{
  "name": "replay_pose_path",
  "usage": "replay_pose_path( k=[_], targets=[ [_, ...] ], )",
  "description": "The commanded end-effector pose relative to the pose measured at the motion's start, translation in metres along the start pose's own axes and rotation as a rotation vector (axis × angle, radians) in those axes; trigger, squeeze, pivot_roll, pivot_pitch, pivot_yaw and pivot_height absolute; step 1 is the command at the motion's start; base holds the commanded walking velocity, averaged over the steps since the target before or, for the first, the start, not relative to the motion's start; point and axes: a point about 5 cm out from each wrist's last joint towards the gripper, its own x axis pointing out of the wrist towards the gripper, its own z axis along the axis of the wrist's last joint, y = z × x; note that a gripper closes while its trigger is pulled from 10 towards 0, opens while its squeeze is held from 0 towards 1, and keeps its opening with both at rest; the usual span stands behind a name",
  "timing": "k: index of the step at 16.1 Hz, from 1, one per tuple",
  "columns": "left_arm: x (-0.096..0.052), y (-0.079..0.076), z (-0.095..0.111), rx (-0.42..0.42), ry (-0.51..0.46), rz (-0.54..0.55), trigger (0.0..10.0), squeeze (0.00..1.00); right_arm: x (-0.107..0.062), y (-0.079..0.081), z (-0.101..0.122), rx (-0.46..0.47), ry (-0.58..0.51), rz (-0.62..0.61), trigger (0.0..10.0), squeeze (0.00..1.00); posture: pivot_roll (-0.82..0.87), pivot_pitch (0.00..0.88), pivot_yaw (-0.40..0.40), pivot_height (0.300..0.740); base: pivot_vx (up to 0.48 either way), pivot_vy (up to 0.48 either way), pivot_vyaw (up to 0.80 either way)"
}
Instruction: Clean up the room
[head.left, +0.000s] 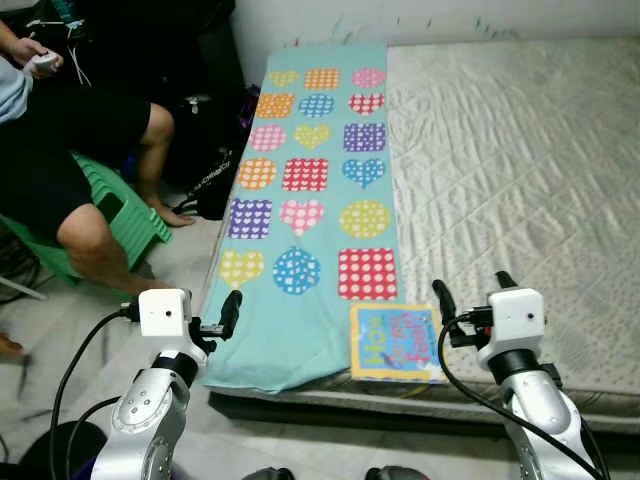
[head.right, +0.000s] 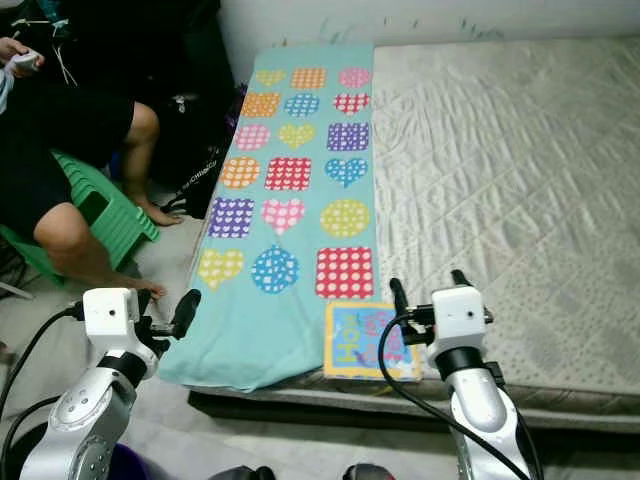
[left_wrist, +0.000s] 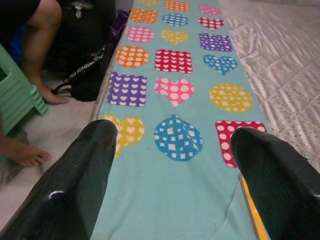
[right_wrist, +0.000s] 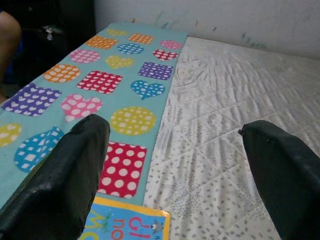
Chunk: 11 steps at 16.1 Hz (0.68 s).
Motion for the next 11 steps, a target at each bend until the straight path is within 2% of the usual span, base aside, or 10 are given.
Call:
replay_pose_path(
  k=[1, 5, 11],
  targets=[
    [-0.0026, 0.0055, 0.0005, 0.009, 0.002, 0.015, 10.0, 0.00, -0.0009, 0.0033, 0.0011, 0.007, -0.005, 0.008, 10.0, 0.00, -0.18, 0.146, 0.113, 0.740, 0.000, -0.307, 0.00],
    [-0.0025, 0.0052, 0.0000, 0.009, 0.005, 0.013, 10.0, 0.00, -0.0009, 0.0032, 0.0009, 0.007, -0.004, 0.007, 10.0, 0.00, -0.18, 0.146, 0.112, 0.740, 0.000, -0.310, 0.00],
    [-0.0033, 0.0054, 0.0000, -0.004, 0.003, 0.014, 10.0, 0.00, -0.0022, 0.0028, -0.0001, -0.002, 0.003, -0.001, 10.0, 0.00, -0.18, 0.149, 0.112, 0.740, 0.000, 0.000, 0.00]
  ],
)
